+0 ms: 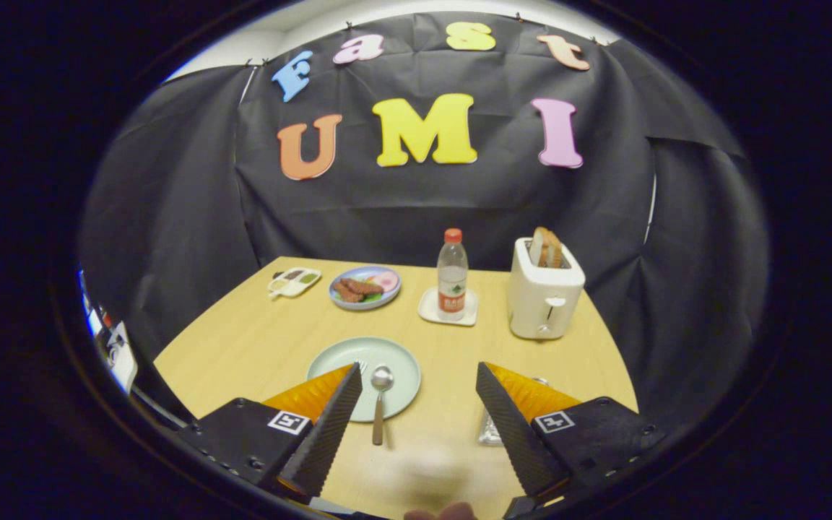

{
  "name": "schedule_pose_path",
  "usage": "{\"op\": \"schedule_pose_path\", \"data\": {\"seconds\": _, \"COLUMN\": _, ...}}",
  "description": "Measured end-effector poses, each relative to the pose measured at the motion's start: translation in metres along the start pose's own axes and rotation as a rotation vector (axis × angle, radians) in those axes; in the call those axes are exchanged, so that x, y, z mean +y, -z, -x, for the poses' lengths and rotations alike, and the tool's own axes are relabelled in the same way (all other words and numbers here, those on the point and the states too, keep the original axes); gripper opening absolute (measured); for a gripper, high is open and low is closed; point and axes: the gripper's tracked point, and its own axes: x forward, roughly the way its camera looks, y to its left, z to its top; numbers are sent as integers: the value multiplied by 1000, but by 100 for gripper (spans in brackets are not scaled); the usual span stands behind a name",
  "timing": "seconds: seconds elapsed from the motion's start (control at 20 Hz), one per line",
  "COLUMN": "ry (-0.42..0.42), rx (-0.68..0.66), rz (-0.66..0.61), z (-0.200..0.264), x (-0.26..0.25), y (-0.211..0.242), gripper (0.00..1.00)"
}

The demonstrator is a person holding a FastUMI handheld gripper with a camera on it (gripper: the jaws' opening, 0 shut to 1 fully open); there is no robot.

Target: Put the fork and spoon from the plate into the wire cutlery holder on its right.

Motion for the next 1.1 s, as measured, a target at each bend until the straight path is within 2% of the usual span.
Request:
{"op": "schedule_pose_path", "data": {"seconds": 0.25, "ry": -43, "rx": 175, "rz": 29, "z": -29, "x": 20, "y": 36, "gripper": 97}}
{"op": "schedule_pose_path", "data": {"seconds": 0.4, "ry": -77, "rx": 348, "rz": 54, "z": -39, "x": 32, "y": 65, "gripper": 97}}
{"op": "schedule_pose_path", "data": {"seconds": 0.6, "ry": -75, "rx": 531, "rz": 93, "z": -58, "x": 36, "y": 94, "gripper": 97}}
{"op": "schedule_pose_path", "data": {"seconds": 0.85, "ry": -36, "rx": 697, "rz": 104, "z": -91, "x": 34, "y": 126, "gripper": 96}}
{"op": "schedule_pose_path", "data": {"seconds": 1.1, "ry": -23, "rx": 761, "rz": 78, "z": -111, "x": 36, "y": 142, "gripper": 66}}
